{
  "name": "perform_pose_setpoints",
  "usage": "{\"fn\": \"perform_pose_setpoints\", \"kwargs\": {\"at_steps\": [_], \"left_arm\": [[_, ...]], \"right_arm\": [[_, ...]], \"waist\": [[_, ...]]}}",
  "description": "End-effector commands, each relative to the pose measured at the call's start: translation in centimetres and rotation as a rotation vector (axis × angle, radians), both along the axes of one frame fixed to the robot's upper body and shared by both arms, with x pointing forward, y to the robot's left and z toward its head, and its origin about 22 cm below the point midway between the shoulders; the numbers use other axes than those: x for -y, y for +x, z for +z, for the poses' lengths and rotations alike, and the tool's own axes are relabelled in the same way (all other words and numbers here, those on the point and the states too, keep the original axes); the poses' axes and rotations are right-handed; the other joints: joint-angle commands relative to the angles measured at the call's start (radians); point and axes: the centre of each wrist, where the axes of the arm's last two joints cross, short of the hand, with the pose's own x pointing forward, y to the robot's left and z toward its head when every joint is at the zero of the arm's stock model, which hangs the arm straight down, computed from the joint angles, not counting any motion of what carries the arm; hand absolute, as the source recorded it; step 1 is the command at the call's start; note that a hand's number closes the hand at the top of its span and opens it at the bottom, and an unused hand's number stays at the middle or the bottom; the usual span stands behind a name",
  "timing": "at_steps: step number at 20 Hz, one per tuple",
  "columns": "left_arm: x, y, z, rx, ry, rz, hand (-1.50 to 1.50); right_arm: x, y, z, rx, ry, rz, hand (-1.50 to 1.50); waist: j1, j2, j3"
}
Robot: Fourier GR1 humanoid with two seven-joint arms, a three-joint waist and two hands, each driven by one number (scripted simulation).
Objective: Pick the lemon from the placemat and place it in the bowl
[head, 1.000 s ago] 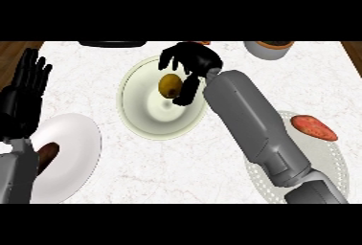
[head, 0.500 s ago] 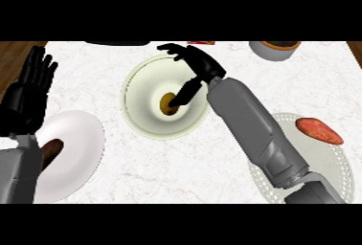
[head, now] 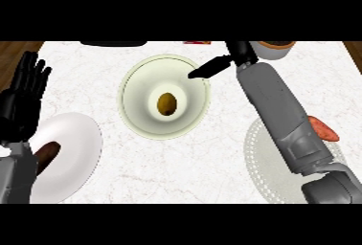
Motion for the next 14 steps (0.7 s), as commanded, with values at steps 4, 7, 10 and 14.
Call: {"fn": "perform_pose_setpoints", "kwargs": {"at_steps": [4,7,10,14], "left_arm": [[-1.2,1.1,1.5,0.014,0.016,0.015,0.0],[0.6,0.9,0.3,0.023,0.007,-0.007,0.0],[2.6,-0.2,-1.9,0.006,-0.011,-0.014,0.0],[0.4,1.2,0.8,0.025,0.004,-0.029,0.0]], "right_arm": [[10.0,1.1,1.0,-0.009,0.124,-0.078,-1.5],[13.4,1.1,1.7,0.017,0.152,-0.109,-1.5],[15.5,0.8,1.5,0.016,0.178,-0.09,-1.5],[19.7,-0.6,0.1,0.001,0.174,-0.078,-1.5]], "waist": [[-0.005,0.005,0.001],[0.017,0.014,0.001],[0.024,0.012,0.002],[0.032,0.024,0.003]]}}
